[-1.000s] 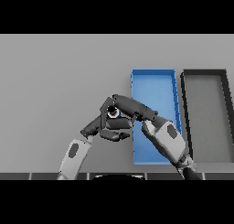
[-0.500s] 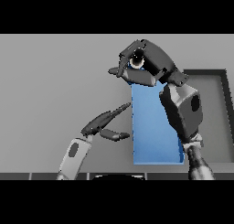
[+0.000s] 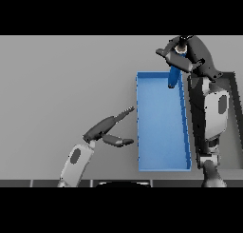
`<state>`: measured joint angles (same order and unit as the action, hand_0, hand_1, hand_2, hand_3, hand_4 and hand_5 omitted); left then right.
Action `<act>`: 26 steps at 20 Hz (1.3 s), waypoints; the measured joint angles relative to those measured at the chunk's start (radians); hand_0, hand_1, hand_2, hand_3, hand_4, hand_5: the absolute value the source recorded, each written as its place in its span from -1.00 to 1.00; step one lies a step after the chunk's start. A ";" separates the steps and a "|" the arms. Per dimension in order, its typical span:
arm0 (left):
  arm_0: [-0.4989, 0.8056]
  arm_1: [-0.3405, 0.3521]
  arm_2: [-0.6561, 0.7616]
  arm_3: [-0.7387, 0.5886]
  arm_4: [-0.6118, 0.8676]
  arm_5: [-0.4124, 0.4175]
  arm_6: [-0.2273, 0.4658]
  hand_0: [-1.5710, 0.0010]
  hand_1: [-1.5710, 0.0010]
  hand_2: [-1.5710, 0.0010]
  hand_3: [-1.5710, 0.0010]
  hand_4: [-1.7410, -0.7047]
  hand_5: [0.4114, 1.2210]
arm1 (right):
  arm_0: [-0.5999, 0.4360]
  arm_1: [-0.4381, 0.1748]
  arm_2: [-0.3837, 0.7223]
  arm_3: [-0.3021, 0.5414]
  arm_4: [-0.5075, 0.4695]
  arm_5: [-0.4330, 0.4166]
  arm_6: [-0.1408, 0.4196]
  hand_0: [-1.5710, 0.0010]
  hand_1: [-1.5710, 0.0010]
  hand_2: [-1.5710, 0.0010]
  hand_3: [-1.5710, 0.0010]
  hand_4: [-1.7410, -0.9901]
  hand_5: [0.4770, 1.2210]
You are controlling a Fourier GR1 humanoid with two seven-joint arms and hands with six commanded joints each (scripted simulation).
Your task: Pick up the blue pipe and place it into the blue bin.
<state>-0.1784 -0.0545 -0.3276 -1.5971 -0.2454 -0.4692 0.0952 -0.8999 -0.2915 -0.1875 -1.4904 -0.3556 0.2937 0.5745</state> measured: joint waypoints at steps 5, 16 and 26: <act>0.013 0.000 0.005 -0.002 0.015 -0.004 -0.010 1.00 1.00 1.00 1.00 0.67 -0.97 | 0.207 -0.015 0.008 -0.071 0.024 -0.011 0.035 -1.00 -1.00 -1.00 -1.00 -1.00 1.00; 0.037 -0.001 -0.011 -0.028 0.011 -0.002 0.000 1.00 1.00 1.00 1.00 0.66 -0.98 | 0.483 -0.260 0.354 -0.095 -0.043 -0.400 0.018 -1.00 -1.00 -1.00 -0.16 -1.00 1.00; 0.044 -0.008 -0.020 -0.035 0.010 0.001 0.017 1.00 1.00 1.00 1.00 0.65 -0.96 | 0.386 -0.470 0.713 0.020 -0.148 -0.491 0.020 0.69 0.71 0.71 0.83 0.60 0.49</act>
<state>-0.1345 -0.0622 -0.3477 -1.6324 -0.2356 -0.4683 0.1122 -0.5137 -0.7614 0.5255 -1.4708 -0.5033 -0.1977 0.5942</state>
